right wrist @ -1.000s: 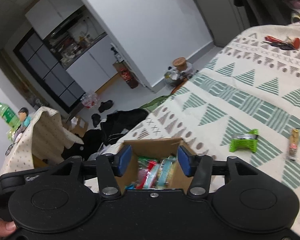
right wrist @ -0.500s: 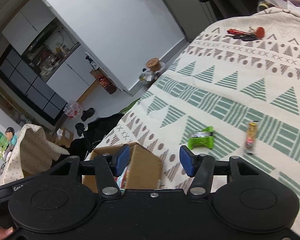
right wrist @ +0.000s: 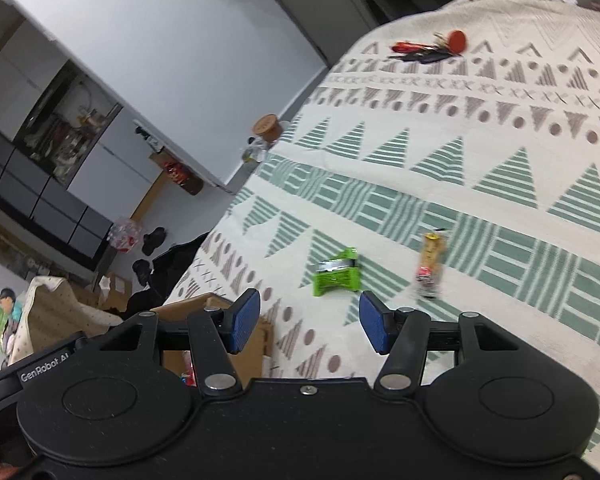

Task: Organize snacks
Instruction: 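Move both open grippers back from the box to the remaining snacks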

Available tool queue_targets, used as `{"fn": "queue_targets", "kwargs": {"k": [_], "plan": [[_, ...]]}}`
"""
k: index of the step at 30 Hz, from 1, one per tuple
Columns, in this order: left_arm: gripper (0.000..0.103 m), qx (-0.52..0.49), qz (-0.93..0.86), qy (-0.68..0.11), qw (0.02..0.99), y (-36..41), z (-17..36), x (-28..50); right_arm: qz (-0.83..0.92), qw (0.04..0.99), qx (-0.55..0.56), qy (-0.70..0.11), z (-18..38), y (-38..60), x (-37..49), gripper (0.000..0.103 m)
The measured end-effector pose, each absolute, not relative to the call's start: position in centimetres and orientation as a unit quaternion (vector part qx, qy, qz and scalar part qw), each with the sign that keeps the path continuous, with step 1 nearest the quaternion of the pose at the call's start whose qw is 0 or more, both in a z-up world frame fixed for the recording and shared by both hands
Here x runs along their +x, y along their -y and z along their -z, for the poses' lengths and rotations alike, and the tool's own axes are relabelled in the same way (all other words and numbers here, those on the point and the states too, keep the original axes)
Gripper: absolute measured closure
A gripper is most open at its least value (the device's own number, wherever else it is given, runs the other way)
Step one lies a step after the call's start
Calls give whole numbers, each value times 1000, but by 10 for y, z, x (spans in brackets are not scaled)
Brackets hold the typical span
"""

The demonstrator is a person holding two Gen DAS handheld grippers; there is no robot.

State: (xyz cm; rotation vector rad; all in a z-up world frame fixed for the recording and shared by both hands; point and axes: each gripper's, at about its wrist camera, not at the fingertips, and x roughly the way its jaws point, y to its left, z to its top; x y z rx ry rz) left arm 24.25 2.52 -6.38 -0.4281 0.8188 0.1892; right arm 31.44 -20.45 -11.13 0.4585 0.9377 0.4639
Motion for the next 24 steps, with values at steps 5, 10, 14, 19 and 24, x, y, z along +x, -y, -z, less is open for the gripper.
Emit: {"fn": "queue_targets", "kwargs": {"k": [5,10,14,19,24], "plan": [[34,-205,-77,-401,890,-9,68,259,-198,845,223,-443,117,217,320,28],[24,-208,-74,-408,886,0,75,275,-167,847,232,-448,126,229,331,12],[23,-209,-66,-411,885,9,81,289,-142,846,239,-455,136,235,340,4],[23,-207,-58,-421,881,19,93,305,-130,838,252,-466,146,238,349,4],[23,-210,-50,-426,879,23,107,319,-121,837,252,-471,155,237,356,8]]}}
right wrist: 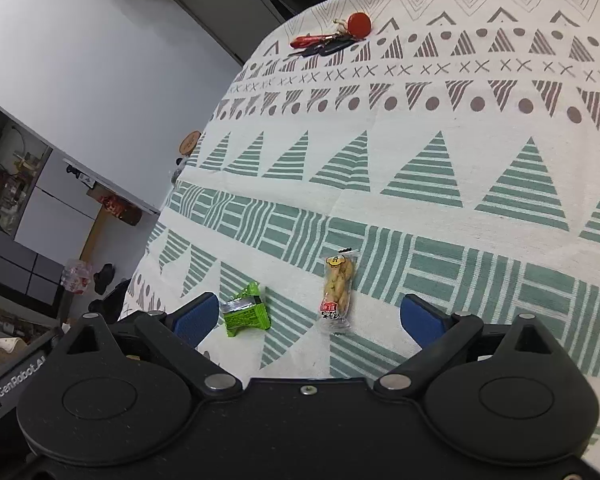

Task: Organize snacks
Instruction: 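Move both open grippers back from the box to the remaining snacks, then grasp the green candy packet with the left gripper while the right grasps the peanut stick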

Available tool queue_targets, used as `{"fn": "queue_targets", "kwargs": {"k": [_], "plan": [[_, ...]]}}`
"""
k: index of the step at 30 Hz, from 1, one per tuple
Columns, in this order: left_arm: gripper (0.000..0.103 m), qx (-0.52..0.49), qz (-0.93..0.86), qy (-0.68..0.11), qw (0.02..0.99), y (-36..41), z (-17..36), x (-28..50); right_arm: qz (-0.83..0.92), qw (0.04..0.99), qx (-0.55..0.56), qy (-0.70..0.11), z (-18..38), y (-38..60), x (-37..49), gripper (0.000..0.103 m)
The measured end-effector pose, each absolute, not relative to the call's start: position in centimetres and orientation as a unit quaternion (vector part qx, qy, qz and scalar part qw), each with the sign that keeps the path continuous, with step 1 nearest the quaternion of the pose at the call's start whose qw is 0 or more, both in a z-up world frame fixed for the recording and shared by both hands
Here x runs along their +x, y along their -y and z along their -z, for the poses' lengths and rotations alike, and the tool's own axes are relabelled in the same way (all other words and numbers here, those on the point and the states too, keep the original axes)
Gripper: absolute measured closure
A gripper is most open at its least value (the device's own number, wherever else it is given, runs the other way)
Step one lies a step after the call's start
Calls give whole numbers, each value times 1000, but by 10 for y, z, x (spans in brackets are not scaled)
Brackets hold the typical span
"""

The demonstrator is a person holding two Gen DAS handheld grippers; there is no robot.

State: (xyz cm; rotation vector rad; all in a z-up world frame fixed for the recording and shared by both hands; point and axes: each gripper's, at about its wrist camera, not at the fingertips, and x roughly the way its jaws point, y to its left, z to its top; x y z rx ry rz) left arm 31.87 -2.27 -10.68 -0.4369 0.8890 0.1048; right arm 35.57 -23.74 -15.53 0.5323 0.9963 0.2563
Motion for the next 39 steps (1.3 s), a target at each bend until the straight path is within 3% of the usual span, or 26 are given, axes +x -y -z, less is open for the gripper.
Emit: {"fn": "queue_targets", "kwargs": {"k": [7,12,16,24,27,30,31,33,39], "plan": [[27,-211,-45,-441,871,28,131,341,-135,823,242,-496,177,228,373,44],[28,-207,-50,-452,866,27,147,358,-132,817,244,-506,187,226,383,49],[28,-203,-53,-462,862,27,159,370,-133,809,244,-518,197,223,390,58],[31,-193,-61,-481,853,30,189,386,-136,809,237,-520,205,219,396,61],[34,-195,-58,-491,847,33,198,388,-134,812,228,-520,207,218,398,70],[46,-184,-70,-489,850,36,200,388,-125,815,218,-523,209,219,400,83],[56,-182,-73,-490,850,36,201,388,-125,814,221,-523,209,221,400,84],[65,-184,-75,-490,849,33,199,387,-125,814,222,-521,208,222,400,85],[68,-188,-73,-479,854,29,186,380,-132,814,228,-517,202,222,397,86]]}}
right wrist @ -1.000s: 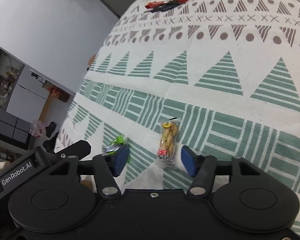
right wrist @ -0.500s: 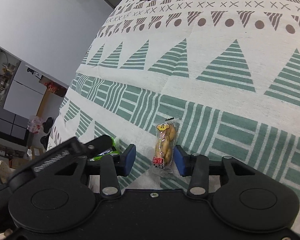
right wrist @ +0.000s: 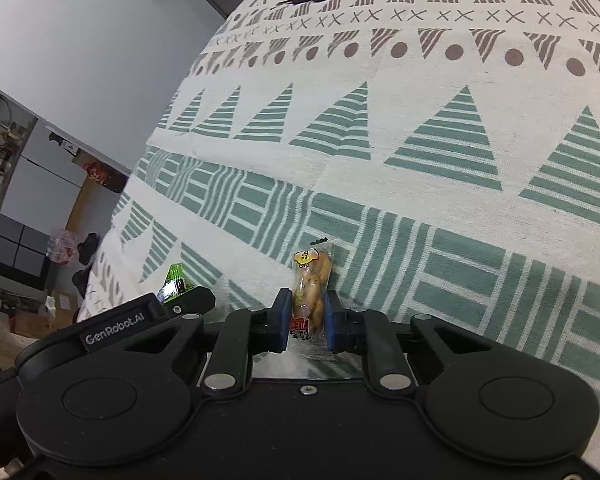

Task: Organize snacks
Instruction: 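Carry both snacks over the cardboard box and open both grippers to drop them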

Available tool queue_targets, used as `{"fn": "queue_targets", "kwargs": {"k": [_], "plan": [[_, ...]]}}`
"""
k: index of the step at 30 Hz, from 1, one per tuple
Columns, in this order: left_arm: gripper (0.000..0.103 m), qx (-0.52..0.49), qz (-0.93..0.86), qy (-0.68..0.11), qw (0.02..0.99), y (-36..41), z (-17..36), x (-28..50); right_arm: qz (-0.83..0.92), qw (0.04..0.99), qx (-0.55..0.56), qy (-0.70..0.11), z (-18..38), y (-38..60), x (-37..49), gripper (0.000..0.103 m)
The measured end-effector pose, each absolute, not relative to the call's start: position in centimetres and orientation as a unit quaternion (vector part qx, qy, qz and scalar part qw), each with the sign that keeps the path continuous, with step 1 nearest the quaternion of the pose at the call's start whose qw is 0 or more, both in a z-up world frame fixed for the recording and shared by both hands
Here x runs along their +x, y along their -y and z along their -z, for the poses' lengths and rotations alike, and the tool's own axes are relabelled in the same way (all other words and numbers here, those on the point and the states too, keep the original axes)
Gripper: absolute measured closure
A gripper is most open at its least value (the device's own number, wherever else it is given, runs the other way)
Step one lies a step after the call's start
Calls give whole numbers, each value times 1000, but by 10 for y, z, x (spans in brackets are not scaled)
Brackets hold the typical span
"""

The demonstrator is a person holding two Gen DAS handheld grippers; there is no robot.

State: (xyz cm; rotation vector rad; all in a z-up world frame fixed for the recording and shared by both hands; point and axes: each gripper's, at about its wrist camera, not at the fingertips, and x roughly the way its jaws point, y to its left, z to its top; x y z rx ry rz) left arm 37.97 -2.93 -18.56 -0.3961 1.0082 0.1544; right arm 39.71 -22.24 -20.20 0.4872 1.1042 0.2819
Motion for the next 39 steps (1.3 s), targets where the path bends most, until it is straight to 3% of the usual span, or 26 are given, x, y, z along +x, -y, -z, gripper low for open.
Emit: {"fn": "queue_targets", "kwargs": {"k": [39], "plan": [[68,-187,-131,-388,893,-17,65,245,-254,847,203,-421,109,176,325,86]]}}
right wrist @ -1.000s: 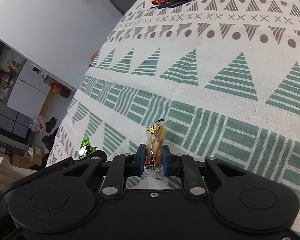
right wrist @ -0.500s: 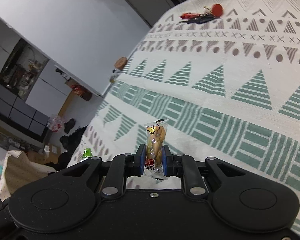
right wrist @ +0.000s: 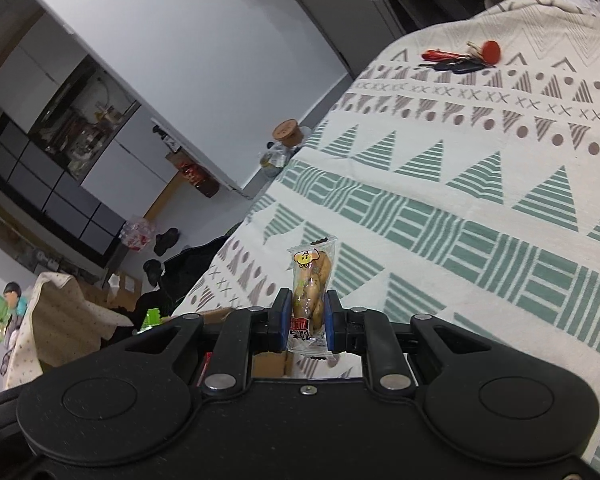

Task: Organize snacks
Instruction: 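Carry both snacks over the cardboard box and open both grippers to drop them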

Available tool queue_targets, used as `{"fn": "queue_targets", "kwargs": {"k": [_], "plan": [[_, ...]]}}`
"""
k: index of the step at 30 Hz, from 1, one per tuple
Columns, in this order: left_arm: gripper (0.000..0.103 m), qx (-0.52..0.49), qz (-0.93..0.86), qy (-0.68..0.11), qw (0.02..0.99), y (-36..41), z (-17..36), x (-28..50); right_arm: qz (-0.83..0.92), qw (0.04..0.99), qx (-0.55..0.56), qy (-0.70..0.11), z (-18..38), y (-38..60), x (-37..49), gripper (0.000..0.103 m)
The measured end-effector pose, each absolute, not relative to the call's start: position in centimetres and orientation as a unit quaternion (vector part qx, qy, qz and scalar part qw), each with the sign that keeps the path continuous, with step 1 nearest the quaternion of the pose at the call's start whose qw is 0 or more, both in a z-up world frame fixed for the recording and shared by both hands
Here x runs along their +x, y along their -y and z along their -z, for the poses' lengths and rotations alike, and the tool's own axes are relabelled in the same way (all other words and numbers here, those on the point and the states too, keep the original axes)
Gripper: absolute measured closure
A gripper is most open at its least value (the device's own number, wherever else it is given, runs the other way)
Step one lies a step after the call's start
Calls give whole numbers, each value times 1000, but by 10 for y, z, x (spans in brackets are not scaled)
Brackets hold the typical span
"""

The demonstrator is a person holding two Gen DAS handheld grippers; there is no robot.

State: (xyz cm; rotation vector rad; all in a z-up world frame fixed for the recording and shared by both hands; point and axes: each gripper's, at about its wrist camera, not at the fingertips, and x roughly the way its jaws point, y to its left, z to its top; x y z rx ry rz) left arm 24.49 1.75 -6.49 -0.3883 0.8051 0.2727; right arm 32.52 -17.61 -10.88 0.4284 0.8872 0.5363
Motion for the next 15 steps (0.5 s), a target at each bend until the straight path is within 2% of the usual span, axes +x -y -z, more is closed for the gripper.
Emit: {"fn": "queue_targets", "kwargs": {"k": [15], "plan": [[68,-209,-169,-375,887,-74,41,180,-314,847,150,-403,83,125,274,86]]}}
